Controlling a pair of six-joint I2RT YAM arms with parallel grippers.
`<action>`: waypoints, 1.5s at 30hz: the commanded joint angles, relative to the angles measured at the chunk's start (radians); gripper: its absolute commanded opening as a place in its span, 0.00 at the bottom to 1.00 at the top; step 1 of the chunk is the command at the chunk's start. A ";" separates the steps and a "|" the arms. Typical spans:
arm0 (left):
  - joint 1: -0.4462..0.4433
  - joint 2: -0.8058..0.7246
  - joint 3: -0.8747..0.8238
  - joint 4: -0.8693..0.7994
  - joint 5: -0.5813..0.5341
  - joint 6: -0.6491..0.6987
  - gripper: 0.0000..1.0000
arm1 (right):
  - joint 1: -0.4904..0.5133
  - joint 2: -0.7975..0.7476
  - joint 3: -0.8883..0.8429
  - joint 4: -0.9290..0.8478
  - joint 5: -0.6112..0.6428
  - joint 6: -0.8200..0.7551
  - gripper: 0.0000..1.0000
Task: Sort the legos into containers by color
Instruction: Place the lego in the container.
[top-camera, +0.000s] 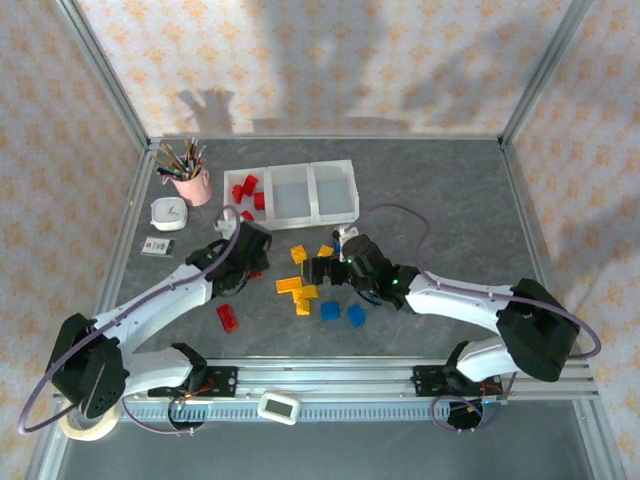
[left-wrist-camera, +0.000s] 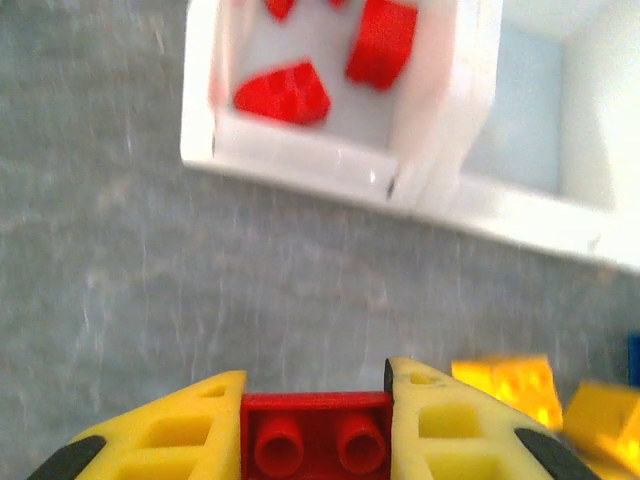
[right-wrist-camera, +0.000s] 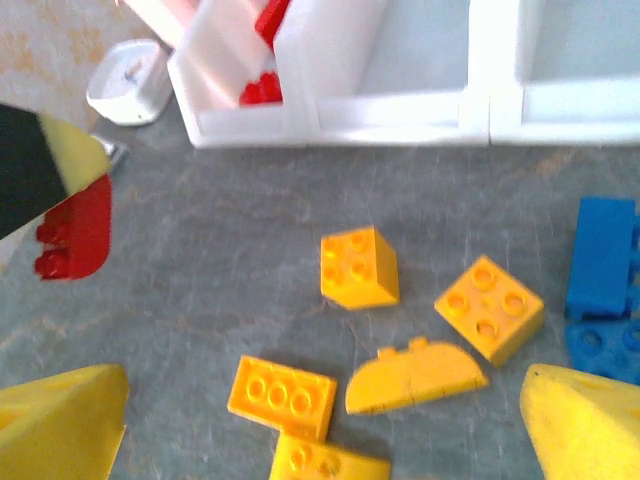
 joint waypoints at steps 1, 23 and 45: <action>0.071 0.116 0.092 0.070 -0.031 0.101 0.25 | -0.010 0.025 0.050 -0.001 0.035 -0.017 1.00; 0.219 0.590 0.513 0.110 -0.042 0.232 0.43 | -0.050 0.080 0.080 0.030 0.016 -0.046 1.00; 0.186 0.068 0.043 0.050 0.119 0.171 0.65 | 0.064 0.073 0.052 -0.005 -0.016 -0.135 1.00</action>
